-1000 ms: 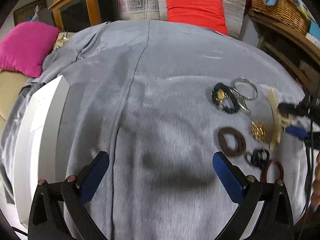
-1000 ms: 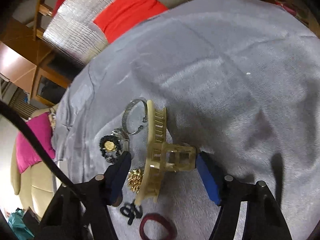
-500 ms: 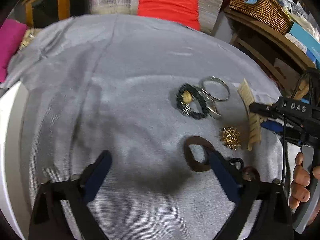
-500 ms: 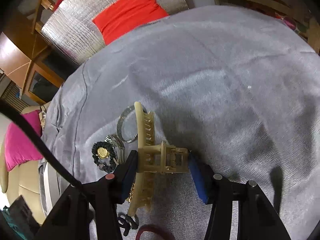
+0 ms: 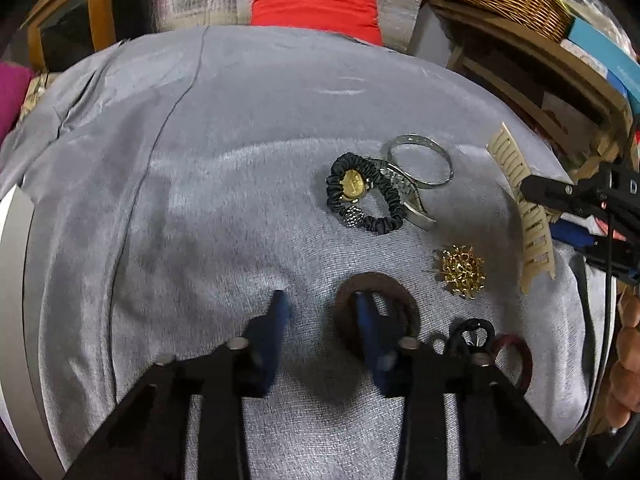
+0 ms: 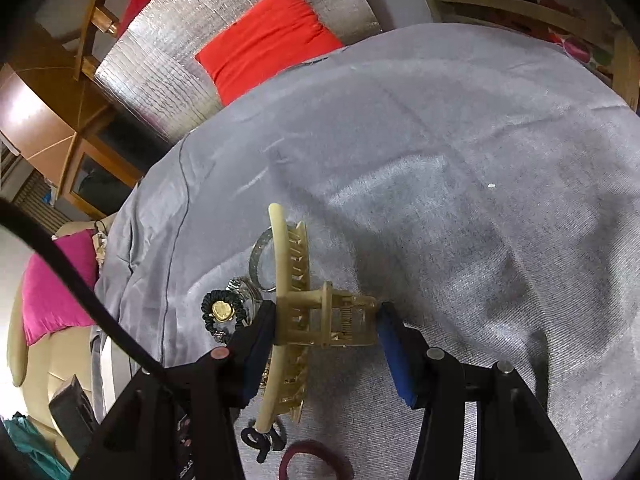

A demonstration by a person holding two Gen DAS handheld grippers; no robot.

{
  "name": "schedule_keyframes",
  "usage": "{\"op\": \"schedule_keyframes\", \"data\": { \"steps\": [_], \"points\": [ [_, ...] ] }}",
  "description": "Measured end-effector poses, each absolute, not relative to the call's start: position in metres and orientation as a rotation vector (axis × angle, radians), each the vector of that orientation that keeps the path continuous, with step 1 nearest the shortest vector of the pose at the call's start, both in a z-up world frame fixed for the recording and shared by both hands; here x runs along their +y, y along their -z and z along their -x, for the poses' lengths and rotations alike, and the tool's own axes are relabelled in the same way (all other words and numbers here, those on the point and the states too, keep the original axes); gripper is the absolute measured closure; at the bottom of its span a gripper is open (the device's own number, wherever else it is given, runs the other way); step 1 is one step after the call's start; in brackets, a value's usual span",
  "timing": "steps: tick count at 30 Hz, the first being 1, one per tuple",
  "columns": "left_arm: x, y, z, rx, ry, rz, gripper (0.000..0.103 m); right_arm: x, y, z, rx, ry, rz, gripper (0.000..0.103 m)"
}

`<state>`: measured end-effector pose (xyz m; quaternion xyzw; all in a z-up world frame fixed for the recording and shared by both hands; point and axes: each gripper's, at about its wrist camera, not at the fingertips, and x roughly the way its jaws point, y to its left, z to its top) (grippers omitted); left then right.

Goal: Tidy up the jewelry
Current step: 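Grasp the cream claw clip with the right tool while the left tool grasps the brown hair ring, then carry the claw clip and brown ring to the white tray and release both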

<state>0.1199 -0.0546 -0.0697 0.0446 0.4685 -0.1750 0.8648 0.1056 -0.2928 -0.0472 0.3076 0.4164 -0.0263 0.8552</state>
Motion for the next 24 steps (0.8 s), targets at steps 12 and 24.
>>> {"op": "schedule_keyframes", "data": {
  "steps": [12, 24],
  "points": [
    [-0.057, 0.060, -0.114, 0.948, 0.419, -0.119, 0.078, -0.292, 0.048, -0.099, 0.881, 0.043, -0.641, 0.048],
    [-0.069, 0.070, -0.117, 0.946, 0.435, -0.145, 0.094, -0.293, 0.044, -0.096, 0.868, 0.026, -0.642, 0.048]
  ]
}}
